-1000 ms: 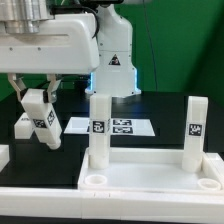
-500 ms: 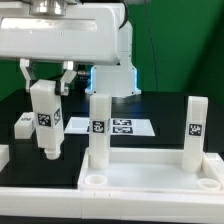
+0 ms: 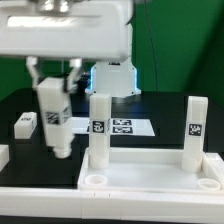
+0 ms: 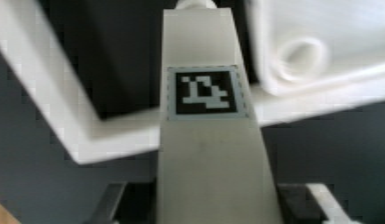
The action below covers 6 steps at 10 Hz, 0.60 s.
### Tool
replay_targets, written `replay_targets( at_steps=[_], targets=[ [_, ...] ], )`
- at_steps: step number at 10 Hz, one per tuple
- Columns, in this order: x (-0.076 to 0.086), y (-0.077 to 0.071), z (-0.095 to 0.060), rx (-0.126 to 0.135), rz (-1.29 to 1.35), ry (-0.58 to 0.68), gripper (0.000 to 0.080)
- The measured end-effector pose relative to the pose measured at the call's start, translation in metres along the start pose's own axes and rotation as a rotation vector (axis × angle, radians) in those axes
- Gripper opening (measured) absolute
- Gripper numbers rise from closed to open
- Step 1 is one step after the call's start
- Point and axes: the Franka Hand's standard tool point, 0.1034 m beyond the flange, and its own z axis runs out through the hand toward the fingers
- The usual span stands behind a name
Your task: Assemble desk
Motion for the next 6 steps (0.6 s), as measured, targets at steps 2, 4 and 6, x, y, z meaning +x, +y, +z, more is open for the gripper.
replay_targets(
  at_steps=[2, 4, 6],
  targets=[
    [-0.0006, -0.0159, 0.0002, 0.009, -0.007, 0.001, 0.0291],
    [-0.0008, -0.0151, 0.0006, 0.009, -0.006, 0.0, 0.0291],
    [-0.0011, -0.016, 0.0008, 0.009, -0.007, 0.0, 0.0291]
  ],
)
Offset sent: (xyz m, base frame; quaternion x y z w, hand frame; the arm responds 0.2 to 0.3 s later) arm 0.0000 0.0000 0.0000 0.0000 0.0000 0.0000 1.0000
